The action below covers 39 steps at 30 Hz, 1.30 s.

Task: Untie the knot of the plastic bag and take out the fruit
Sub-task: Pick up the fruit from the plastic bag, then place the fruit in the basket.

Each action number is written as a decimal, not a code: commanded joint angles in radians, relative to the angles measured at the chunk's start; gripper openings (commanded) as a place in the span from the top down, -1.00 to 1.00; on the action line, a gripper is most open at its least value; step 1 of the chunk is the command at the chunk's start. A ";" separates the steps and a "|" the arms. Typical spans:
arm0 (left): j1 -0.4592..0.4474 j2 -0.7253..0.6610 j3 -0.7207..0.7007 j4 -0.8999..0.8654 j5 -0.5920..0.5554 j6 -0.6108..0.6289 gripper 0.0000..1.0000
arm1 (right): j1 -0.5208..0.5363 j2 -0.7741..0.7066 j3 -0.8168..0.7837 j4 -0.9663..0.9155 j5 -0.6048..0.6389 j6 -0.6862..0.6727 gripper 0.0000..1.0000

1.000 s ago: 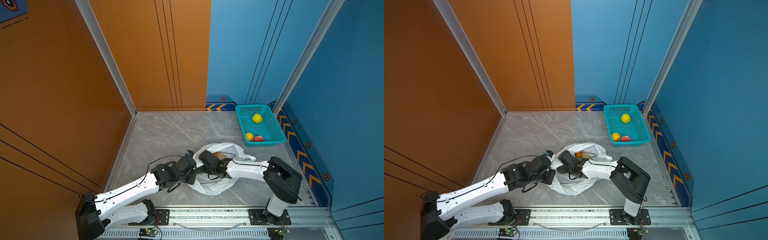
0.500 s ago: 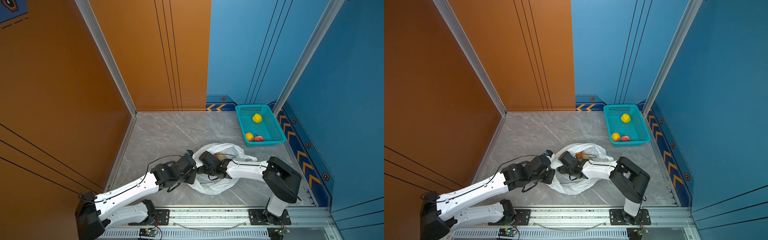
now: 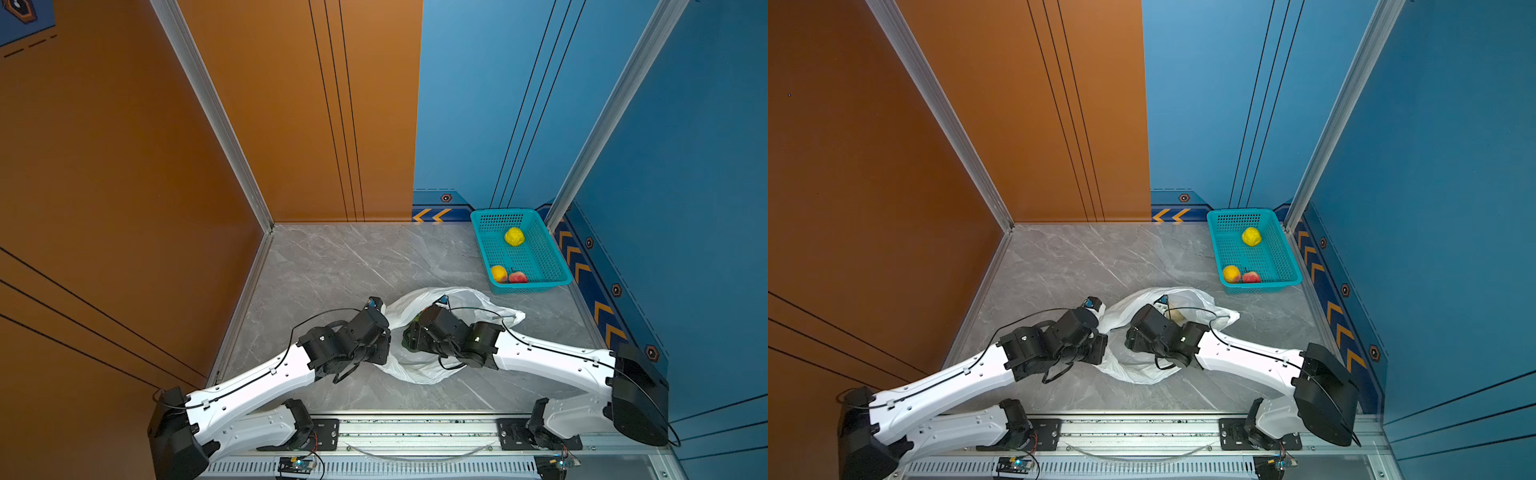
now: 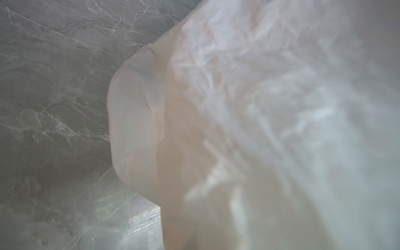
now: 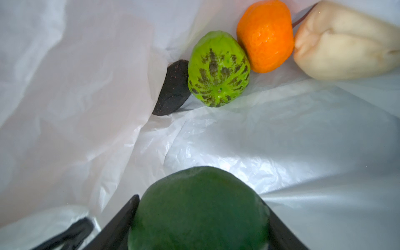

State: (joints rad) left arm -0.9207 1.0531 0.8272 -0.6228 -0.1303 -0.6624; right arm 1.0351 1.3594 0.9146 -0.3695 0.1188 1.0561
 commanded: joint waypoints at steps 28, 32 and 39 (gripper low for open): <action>0.015 0.015 0.043 0.009 -0.040 -0.006 1.00 | -0.520 -0.146 0.465 -0.367 -0.121 -0.384 -0.26; 0.013 0.009 0.041 0.009 -0.043 -0.006 1.00 | -0.686 -0.094 0.453 -0.304 -0.178 -0.431 -0.26; 0.010 0.011 0.044 0.015 -0.046 -0.009 1.00 | -0.899 0.067 0.405 -0.110 -0.218 -0.441 -0.25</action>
State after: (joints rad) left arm -0.9146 1.0748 0.8471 -0.6170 -0.1528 -0.6624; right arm 0.1879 1.3716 1.3415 -0.5877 -0.0612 0.6460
